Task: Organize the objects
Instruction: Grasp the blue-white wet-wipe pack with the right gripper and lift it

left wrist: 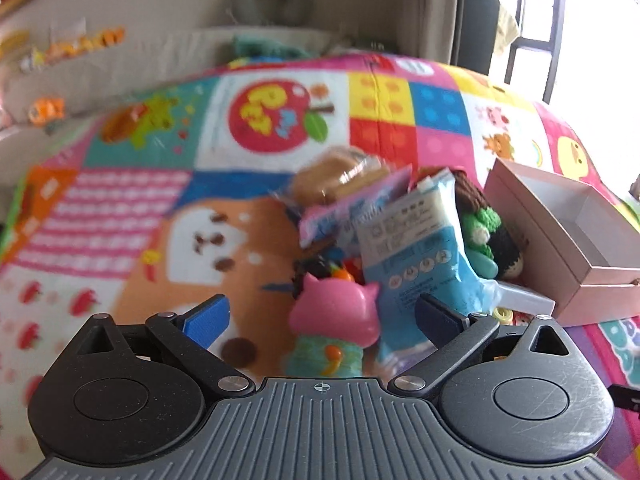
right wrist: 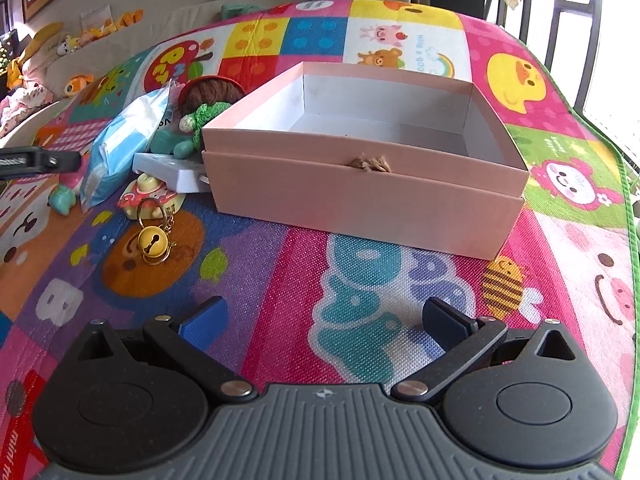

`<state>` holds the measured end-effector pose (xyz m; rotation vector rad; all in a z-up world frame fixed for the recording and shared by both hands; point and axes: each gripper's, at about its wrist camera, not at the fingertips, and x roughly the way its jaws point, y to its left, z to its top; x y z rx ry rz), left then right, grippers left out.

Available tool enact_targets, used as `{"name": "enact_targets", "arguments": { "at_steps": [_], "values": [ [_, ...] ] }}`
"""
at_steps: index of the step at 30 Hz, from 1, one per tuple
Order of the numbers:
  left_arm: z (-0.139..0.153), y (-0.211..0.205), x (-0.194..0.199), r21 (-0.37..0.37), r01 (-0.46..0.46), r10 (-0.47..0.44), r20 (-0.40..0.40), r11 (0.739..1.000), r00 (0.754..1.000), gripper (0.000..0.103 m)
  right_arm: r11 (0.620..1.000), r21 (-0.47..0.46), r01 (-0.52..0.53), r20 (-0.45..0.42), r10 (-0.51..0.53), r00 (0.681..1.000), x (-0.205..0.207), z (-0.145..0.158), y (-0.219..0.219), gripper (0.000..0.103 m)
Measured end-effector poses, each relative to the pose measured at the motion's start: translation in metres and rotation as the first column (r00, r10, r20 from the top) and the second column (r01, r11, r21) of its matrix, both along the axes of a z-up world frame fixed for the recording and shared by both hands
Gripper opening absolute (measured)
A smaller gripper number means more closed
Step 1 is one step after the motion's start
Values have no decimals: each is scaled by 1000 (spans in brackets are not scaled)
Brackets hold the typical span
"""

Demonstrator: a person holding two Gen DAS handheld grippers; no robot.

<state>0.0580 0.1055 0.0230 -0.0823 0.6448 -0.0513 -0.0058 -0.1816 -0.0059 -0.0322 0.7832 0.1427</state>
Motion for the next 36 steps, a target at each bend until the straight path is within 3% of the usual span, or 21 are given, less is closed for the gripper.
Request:
{"name": "enact_targets", "arguments": {
  "at_steps": [3,5,7,10,14,19,22,26,27,29,30,32,36],
  "values": [
    [-5,2,4,-53,21,-21,11,998,1000,94,1000,-11,14,-11,-14,1000,2,0,3,103],
    [-7,4,8,-92,34,-34,8,995,999,70,1000,-15,18,-13,-18,1000,2,0,4,103],
    [-9,7,12,-106,31,-31,-1,994,1000,52,1000,-19,21,-23,-21,1000,2,2,4,103],
    [-9,12,13,-116,37,-38,-8,993,999,51,1000,-7,-10,-56,9,998,5,11,12,103],
    [-3,22,-3,-149,56,-59,-14,987,998,49,993,-71,-95,74,100,992,-3,47,46,103],
    [9,33,-58,-130,81,-80,19,988,997,49,942,-221,-253,189,296,936,13,76,118,103],
    [14,46,-85,-113,64,-62,23,992,998,49,920,-233,-314,183,359,915,45,76,161,103],
    [18,59,-103,-124,27,-26,11,992,1000,49,934,-215,-286,122,317,941,99,63,201,101],
    [18,60,-105,-121,27,-26,11,992,1000,49,936,-219,-275,102,302,948,110,57,208,99],
    [18,59,-109,-119,28,-27,5,993,1000,49,930,-232,-284,37,301,953,126,43,216,76],
    [17,59,-110,-121,32,-32,0,992,999,49,927,-241,-286,15,298,954,129,40,217,72],
    [16,55,-111,-119,44,-45,-11,992,999,49,928,-222,-300,18,312,950,122,45,211,58],
    [17,37,-111,-111,107,-111,-24,988,994,49,931,-39,-364,-4,364,931,83,79,170,53]
  ]
}}
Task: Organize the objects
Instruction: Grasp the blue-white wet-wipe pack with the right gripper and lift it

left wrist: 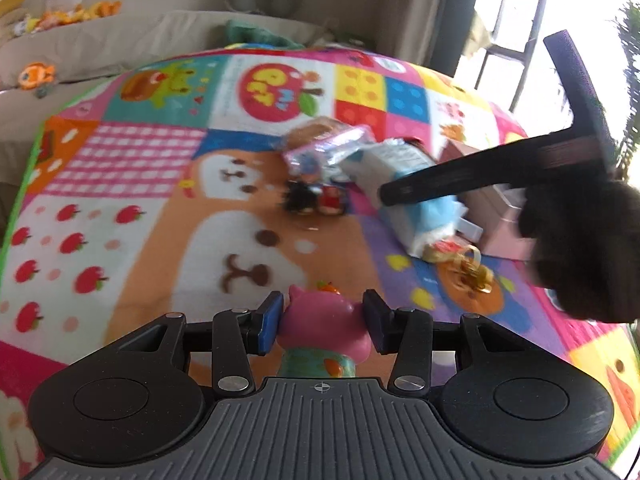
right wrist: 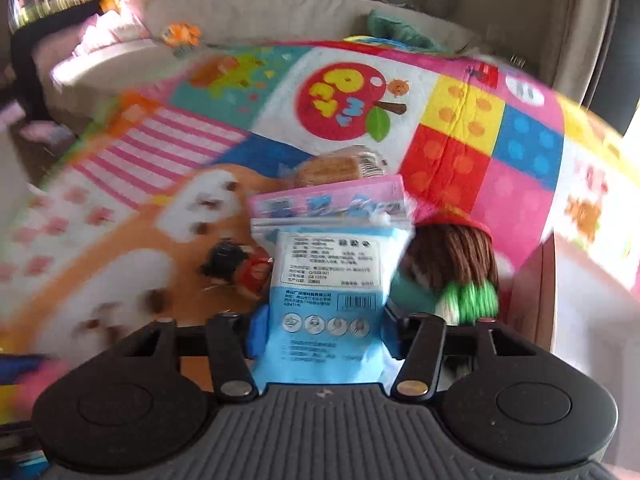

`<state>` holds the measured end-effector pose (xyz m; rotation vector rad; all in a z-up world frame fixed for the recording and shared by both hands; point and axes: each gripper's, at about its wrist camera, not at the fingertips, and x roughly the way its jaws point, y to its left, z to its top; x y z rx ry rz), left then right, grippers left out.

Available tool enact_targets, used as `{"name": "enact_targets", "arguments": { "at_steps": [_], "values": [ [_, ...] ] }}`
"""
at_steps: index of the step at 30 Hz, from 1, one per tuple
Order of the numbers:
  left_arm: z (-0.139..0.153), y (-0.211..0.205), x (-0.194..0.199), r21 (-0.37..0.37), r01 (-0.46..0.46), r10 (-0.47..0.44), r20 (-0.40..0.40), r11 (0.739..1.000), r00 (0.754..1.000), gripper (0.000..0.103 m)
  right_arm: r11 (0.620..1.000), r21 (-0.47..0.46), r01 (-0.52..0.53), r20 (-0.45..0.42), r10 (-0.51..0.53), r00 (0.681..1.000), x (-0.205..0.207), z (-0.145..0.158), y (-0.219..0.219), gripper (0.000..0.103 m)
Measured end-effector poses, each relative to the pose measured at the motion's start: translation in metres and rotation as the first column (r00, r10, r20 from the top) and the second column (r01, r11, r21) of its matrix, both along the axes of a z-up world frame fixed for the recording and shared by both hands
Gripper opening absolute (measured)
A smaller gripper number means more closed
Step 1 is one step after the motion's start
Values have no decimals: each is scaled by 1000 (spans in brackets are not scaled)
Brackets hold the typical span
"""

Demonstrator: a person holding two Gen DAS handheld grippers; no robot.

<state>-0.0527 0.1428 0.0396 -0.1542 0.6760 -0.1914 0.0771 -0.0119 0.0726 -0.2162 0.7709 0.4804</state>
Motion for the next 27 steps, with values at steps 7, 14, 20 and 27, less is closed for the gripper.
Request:
{"name": "enact_targets", "arguments": {
  "at_steps": [7,14,20,27],
  "values": [
    [14,-50,15,1,126,-126,3,992,992,48,999,45,1,11,-2,1000,-114,29,-105,53],
    [68,-147,84,-40,255,-248,126,966,961,48,973,92,214,133,-225,965,-158,37,-196,53],
    [52,-229,176,-59,191,-186,77,980,980,49,931,186,313,156,-342,927,-152,39,-240,53],
    [6,-243,183,151,203,-191,-90,967,977,46,910,195,367,156,-398,904,-138,31,-266,53]
  ]
}}
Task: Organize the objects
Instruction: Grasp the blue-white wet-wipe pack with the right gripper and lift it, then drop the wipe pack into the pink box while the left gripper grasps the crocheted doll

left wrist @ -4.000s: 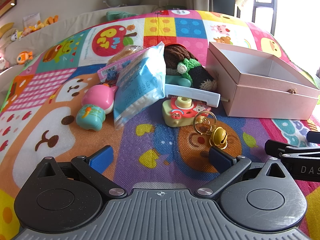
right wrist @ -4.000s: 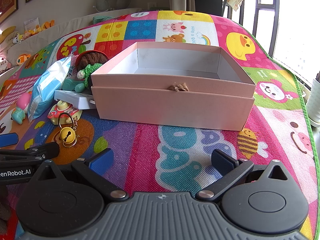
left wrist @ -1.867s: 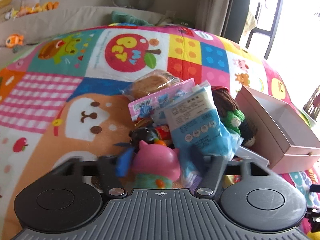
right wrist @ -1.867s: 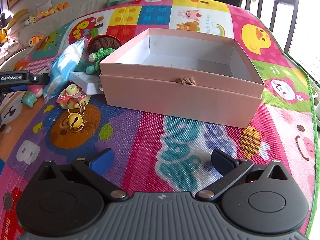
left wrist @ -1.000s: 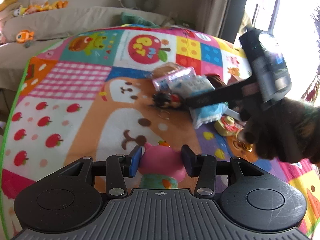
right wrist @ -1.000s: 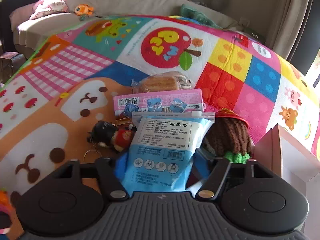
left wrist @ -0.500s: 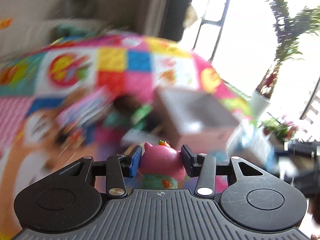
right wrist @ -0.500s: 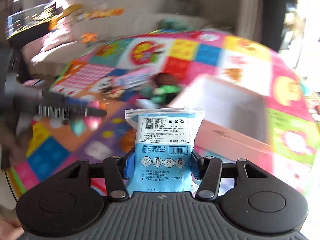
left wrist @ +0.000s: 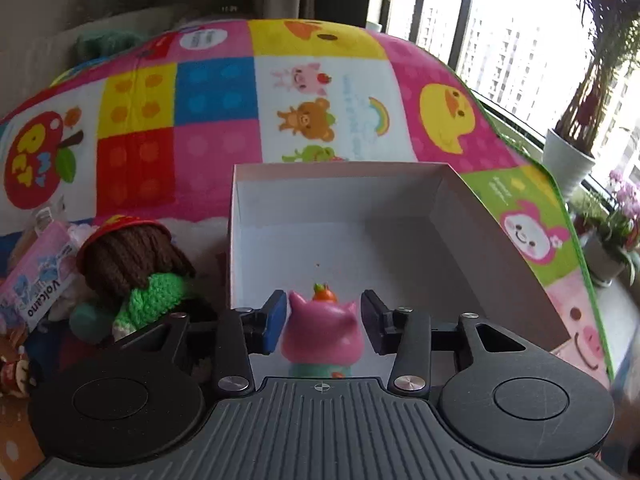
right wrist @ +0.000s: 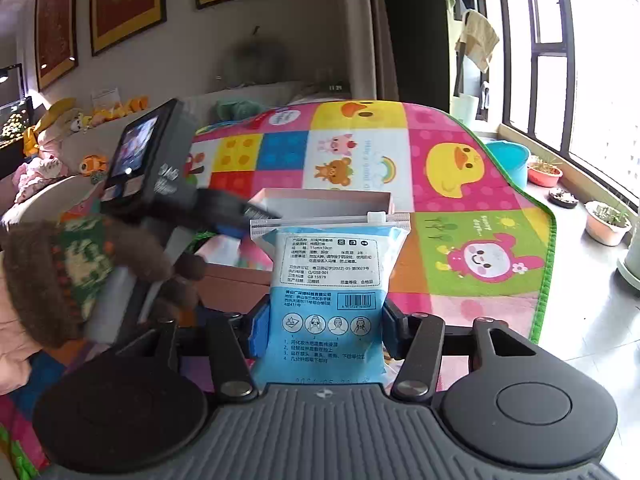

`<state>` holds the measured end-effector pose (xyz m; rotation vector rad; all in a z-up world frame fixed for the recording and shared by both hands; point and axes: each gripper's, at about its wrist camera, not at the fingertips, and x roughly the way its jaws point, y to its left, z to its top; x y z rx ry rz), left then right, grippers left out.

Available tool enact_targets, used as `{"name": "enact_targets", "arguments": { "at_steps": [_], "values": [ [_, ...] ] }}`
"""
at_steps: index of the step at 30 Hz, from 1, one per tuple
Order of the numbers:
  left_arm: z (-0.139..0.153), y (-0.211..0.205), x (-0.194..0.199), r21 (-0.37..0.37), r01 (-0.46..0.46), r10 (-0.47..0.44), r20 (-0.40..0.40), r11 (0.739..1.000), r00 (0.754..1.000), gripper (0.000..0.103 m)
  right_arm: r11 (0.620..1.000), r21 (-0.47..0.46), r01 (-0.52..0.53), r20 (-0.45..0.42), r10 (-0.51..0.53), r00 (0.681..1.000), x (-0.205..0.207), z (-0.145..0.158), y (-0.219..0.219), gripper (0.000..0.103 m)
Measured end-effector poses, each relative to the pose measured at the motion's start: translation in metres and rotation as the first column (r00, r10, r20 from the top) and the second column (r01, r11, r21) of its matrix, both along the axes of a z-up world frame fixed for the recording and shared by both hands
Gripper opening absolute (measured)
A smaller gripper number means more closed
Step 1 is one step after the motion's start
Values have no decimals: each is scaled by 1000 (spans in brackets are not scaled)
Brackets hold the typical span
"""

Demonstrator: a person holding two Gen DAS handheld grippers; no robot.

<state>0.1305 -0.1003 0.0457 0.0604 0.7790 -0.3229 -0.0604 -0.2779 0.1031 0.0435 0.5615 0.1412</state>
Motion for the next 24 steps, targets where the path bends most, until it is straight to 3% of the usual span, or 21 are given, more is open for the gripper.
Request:
{"name": "enact_targets", "arguments": {
  "at_steps": [2,5,11,15,19,21,24],
  "values": [
    [7,9,-7,-12,5,-5,13,1000,1000,45,1000,1,6,-11,-6,1000,11,-3,-1,53],
    [30,38,-20,-127,-23,30,59,992,998,45,1000,21,-9,-12,10,1000,33,1,2,53],
    [55,101,-50,-242,-85,115,110,967,987,45,997,78,-30,-100,38,994,123,11,13,53],
    [47,138,-78,-224,-119,148,121,967,981,45,999,-43,-19,-197,10,980,184,-12,34,53],
    [24,183,-92,-195,-195,209,53,961,977,45,985,-171,14,-273,-61,960,208,-41,54,53],
    [12,201,-95,-206,-231,238,9,951,971,45,994,-107,2,-337,-38,941,213,-51,57,53],
    [2,215,-95,-240,-265,264,-37,934,964,45,997,79,-3,-402,35,915,212,-59,57,54]
  ]
}}
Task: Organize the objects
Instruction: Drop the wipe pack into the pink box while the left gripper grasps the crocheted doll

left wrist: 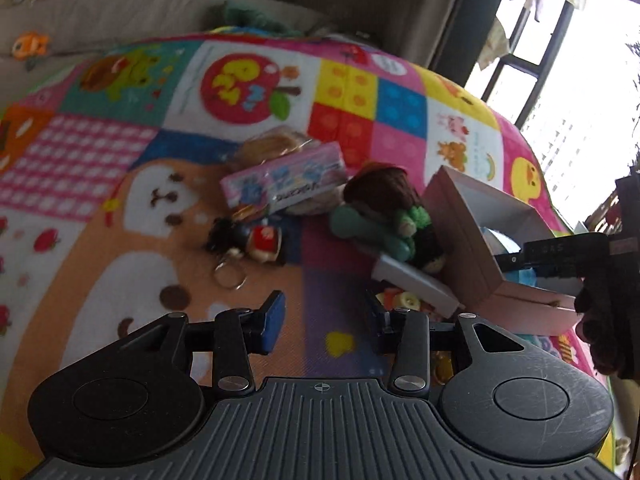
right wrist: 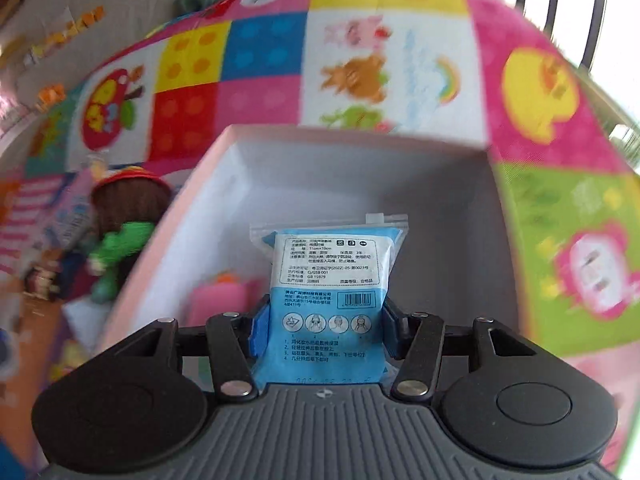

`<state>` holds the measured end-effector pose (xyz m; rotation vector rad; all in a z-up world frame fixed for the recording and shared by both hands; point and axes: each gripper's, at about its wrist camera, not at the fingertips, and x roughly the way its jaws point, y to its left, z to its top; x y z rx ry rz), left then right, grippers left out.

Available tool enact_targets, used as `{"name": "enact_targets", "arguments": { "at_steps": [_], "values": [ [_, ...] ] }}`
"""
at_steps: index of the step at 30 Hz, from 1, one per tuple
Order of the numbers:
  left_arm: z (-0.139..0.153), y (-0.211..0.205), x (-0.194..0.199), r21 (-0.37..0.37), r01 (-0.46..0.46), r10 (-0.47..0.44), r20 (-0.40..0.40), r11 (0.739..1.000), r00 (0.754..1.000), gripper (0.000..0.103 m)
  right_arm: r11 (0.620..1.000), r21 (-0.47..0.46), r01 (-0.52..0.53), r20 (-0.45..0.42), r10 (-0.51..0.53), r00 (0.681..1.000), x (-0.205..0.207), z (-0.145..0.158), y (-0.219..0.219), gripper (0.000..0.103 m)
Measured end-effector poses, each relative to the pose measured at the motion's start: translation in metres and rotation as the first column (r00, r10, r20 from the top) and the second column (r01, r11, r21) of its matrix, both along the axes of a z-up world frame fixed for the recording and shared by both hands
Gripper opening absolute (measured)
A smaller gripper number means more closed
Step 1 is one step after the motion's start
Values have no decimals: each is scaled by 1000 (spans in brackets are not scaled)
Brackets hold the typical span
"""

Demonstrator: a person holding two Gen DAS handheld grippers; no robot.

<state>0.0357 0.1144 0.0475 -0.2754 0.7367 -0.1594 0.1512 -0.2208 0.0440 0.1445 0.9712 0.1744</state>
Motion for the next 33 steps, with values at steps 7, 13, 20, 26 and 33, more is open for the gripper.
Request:
{"name": "enact_targets", "arguments": {
  "at_steps": [7,13,20,26,33],
  "values": [
    [21,-27,29,-125,77,-74,33,989,997,45,999,18,40,95,-42,995,-27,19,-5,64],
    [23,-67,95,-140,5,-3,11,990,1000,45,998,-44,44,343,-26,939,-96,58,-13,79],
    [-10,-90,158,-114,-94,82,-109,989,991,60,984,-144,106,442,-32,896,-165,42,-38,85],
    [-27,-119,181,-105,-92,77,-138,990,987,61,985,-100,139,387,-91,918,-176,14,-49,86],
    [-17,-112,174,-78,-20,10,-135,997,991,50,985,-70,160,379,-123,917,-179,4,-49,86]
  ]
}}
